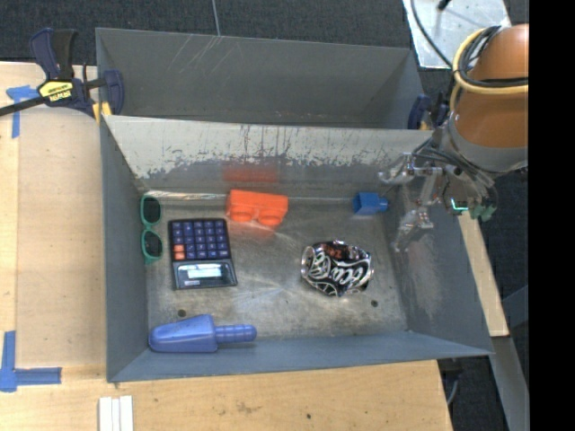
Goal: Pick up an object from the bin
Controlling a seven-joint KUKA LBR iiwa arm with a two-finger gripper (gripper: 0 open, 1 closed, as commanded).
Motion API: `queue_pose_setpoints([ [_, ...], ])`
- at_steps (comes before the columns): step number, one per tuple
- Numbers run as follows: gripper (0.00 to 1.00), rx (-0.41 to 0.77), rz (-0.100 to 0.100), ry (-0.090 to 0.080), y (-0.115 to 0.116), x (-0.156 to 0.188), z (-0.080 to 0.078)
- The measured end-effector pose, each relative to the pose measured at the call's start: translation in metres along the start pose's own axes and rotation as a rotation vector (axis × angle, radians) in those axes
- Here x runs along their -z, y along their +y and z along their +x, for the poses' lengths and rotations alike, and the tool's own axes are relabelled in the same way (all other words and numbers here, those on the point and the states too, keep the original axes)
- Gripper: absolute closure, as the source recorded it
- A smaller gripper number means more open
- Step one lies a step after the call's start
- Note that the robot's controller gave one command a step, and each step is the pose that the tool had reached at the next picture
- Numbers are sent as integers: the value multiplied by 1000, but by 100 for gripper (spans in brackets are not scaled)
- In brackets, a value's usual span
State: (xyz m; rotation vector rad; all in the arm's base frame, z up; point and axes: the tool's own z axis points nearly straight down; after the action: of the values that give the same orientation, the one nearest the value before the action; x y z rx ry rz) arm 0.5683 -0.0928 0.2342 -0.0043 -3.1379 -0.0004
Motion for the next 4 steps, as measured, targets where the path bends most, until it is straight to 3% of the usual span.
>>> queue_pose_setpoints([
  [1,0,2,1,-8,0,4,-2],
  [2,0,16,3,-15,6,-43,-10],
  [3,0,88,2,-11,21,-113,0],
  [4,0,87,3,-8,43,-152,12],
])
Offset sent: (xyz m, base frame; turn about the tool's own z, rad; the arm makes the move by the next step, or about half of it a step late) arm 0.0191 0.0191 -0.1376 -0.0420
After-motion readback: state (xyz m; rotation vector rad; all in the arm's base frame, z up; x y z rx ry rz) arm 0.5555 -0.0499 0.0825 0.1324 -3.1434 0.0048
